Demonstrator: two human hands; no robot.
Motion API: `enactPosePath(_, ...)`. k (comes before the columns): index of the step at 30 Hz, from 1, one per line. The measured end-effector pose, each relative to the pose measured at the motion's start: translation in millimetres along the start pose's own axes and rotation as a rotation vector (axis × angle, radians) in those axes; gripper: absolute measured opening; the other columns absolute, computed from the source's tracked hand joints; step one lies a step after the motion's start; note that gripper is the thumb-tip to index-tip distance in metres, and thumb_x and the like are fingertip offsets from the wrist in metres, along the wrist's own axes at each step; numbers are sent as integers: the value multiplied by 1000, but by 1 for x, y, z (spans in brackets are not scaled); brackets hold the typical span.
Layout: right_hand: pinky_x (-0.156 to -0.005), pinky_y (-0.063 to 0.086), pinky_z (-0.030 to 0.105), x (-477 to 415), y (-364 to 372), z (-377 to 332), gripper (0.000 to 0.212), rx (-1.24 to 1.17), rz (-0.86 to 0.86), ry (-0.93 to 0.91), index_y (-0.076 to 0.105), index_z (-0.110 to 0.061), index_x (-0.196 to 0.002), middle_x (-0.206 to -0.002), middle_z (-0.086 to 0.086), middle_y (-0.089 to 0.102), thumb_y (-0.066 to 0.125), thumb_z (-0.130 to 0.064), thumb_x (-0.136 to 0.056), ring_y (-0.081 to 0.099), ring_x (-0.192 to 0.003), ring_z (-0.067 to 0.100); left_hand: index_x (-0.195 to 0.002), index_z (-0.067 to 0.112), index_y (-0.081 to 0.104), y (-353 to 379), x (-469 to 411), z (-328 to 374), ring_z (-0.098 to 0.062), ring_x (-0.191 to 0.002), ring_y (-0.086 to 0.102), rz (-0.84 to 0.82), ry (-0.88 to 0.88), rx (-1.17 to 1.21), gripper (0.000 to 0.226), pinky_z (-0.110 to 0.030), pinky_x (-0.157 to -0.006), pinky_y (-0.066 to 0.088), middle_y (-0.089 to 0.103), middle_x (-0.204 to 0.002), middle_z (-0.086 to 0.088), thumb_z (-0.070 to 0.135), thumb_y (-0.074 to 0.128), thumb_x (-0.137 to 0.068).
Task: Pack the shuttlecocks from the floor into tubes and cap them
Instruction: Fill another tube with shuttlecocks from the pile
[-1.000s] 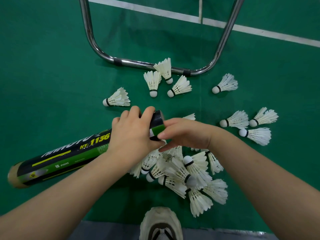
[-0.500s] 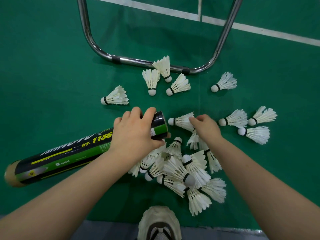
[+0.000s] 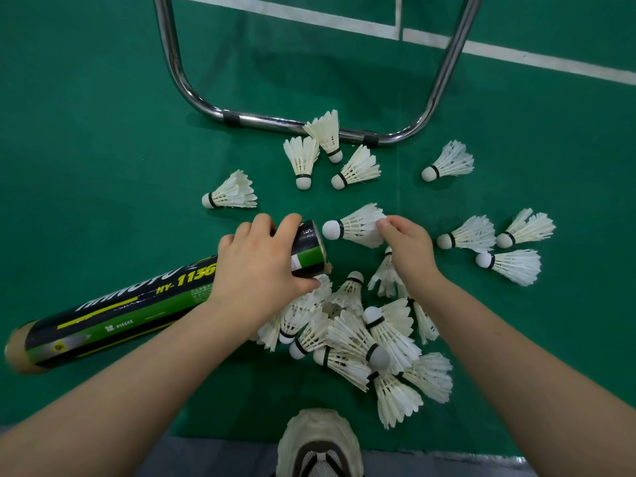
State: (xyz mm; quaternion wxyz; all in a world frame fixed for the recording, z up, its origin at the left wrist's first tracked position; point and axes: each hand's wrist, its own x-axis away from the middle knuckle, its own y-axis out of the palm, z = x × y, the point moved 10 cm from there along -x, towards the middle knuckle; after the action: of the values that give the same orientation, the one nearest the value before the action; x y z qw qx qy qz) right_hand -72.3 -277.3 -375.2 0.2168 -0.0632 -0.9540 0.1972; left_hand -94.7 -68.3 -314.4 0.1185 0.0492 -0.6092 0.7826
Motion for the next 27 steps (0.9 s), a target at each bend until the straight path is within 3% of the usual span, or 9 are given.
enactPosePath(2,-72,40,28,4,-3,-11,29,-92,13,-61,60,-20,-73,-75,-4,58,45,-17,-97,50,-73,11,-134,30,29,1,-1,0,-25,-106,45,-3,0,-5,85,-39,-89,36,46,-114,-2,69,63,-66)
enactPosePath(6,-70,42,22,14,7,-37,30,-120,-48,-179,59,-22,-71,-71,-7,57,45,-15,-97,51,-69,5,-133,31,30,1,-1,-2,-24,-105,45,-3,-3,-9,84,-38,-87,36,45,-112,-2,68,63,-66)
enactPosePath(11,-62,39,27,20,14,-54,21,88,-35,-256,61,-23,-77,-68,-7,56,50,-23,-95,47,-65,9,-133,30,31,-3,-1,-5,-26,-106,46,15,-10,-9,84,-39,-88,36,46,-114,-3,68,64,-65)
enactPosePath(15,-56,35,27,4,7,-29,26,199,50,-114,63,-14,-85,-70,-4,56,47,-31,-96,44,-60,10,-133,29,31,-6,-1,-11,-27,-106,46,29,-21,-18,85,-39,-87,37,47,-115,-4,68,65,-65)
enactPosePath(19,-59,40,29,0,7,9,29,105,54,101,62,-12,-80,-70,-2,54,48,-34,-95,47,-64,13,-134,29,31,-5,1,-19,-27,-106,47,18,-32,-29,85,-39,-88,37,48,-114,-4,67,65,-66)
enactPosePath(23,-72,48,36,8,17,9,27,-19,-13,99,65,-11,-85,-82,5,62,50,-31,-95,55,-74,17,-133,30,31,1,1,-24,-26,-106,46,-4,-36,-33,83,-39,-87,38,47,-113,-4,67,64,-67)
enactPosePath(27,-74,52,25,23,40,-21,19,-187,-163,22,64,-19,-84,-86,-2,66,49,-22,-96,60,-80,12,-132,31,31,6,2,-23,-25,-105,46,-21,-33,-28,83,-38,-86,37,46,-111,-2,69,63,-66)
